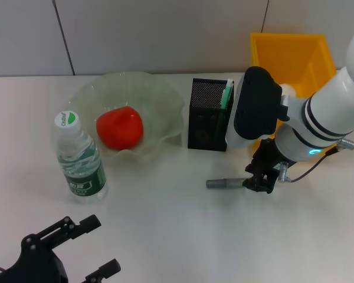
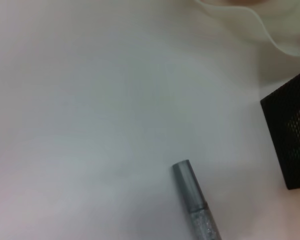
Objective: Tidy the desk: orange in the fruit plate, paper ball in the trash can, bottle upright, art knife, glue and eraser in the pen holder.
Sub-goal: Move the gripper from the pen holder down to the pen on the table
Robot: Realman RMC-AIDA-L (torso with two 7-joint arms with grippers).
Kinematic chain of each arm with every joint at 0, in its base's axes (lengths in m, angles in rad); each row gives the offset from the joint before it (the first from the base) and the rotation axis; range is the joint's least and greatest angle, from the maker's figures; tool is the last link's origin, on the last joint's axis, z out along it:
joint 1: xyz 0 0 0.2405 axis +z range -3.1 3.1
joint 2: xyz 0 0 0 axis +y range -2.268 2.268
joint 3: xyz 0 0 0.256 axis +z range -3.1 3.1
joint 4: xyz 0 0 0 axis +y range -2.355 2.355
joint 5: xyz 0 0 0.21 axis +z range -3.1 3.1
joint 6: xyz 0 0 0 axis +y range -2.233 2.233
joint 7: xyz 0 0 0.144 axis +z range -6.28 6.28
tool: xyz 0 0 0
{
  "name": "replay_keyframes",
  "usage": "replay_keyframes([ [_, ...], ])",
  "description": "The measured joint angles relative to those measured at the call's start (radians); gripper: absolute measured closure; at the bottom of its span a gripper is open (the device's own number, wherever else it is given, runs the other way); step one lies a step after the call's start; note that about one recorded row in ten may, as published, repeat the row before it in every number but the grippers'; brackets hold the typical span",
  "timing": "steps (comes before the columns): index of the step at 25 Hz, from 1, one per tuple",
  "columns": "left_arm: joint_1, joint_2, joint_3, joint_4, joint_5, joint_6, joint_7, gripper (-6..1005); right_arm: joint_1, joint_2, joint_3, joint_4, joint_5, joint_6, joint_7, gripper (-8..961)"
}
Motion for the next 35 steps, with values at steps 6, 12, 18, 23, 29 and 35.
replay_keyframes([
  [6, 0.002, 0.000, 0.000, 0.000, 0.000, 0.000, 0.000, 327, 0.012, 0.000, 0.000, -0.035, 0.000, 0.020, -0.003, 685],
  [12, 0.003, 0.000, 0.000, 0.000, 0.000, 0.000, 0.000, 327, 0.020, 0.000, 0.000, -0.062, 0.000, 0.037, -0.004, 690],
  [18, 0.001, -0.001, 0.000, 0.000, 0.000, 0.000, 0.000, 327, 0.027, 0.000, 0.000, -0.079, 0.000, 0.039, -0.008, 695],
  [23, -0.001, -0.001, 0.000, 0.000, 0.000, 0.000, 0.000, 327, 0.036, -0.001, 0.022, -0.086, -0.001, 0.034, -0.013, 722],
  [29, 0.001, -0.002, 0.000, 0.000, 0.000, 0.000, 0.000, 327, 0.048, -0.002, 0.038, -0.080, 0.000, -0.014, -0.015, 798],
  [35, 0.003, -0.002, 0.000, 0.000, 0.000, 0.002, 0.001, 327, 0.042, -0.002, 0.040, -0.042, 0.012, -0.056, -0.015, 913],
])
